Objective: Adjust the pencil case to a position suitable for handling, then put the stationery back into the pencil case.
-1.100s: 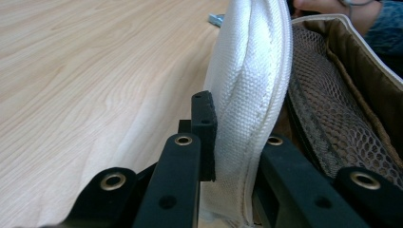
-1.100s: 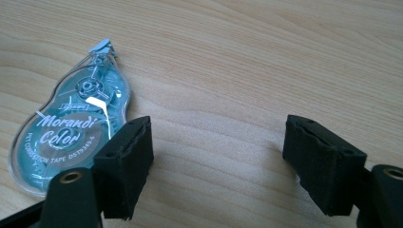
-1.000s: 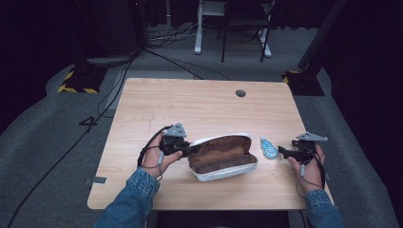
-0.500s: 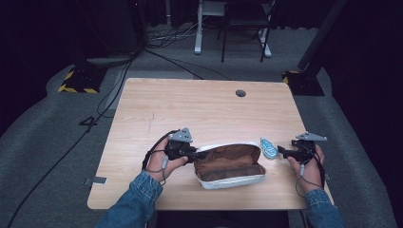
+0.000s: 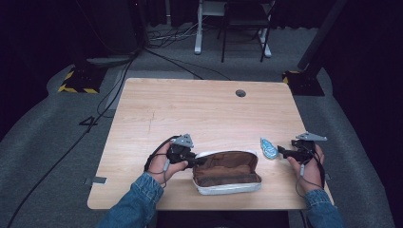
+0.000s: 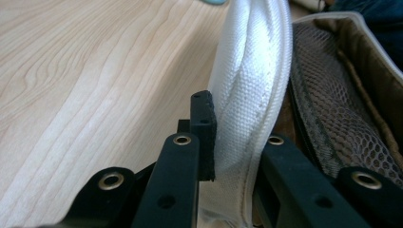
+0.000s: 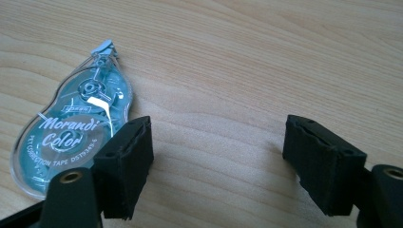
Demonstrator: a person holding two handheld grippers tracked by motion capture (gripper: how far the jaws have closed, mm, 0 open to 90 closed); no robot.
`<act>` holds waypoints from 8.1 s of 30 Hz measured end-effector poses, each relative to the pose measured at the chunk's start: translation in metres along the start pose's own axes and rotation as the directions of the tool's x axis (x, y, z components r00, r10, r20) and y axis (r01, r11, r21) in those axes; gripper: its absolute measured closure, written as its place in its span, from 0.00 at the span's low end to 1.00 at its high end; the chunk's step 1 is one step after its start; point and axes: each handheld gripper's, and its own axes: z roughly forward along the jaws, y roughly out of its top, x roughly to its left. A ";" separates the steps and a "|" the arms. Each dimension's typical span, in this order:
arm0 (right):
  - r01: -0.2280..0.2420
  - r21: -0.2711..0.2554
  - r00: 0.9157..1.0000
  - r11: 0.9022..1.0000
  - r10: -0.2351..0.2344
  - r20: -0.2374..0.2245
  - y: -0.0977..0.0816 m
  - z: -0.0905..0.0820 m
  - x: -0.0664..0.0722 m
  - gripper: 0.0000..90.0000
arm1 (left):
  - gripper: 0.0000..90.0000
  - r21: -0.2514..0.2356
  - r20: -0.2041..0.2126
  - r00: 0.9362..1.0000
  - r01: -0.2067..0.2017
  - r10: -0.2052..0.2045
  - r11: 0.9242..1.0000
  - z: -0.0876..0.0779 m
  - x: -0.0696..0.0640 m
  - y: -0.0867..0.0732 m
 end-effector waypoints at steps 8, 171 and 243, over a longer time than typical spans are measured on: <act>-0.001 0.001 1.000 1.000 0.001 0.000 0.000 0.000 0.000 0.28 | 0.90 0.083 -0.050 0.999 -0.015 0.019 0.996 0.004 0.004 -0.006; 0.029 0.089 0.999 0.996 -0.025 -0.040 0.017 0.005 0.063 0.26 | 0.04 0.043 -0.508 0.851 0.178 -0.132 0.983 -0.066 0.072 -0.098; 0.037 -0.001 0.993 0.999 -0.037 -0.110 0.055 -0.062 0.066 0.44 | 0.04 0.043 -0.508 0.851 0.179 -0.133 0.983 -0.066 0.072 -0.098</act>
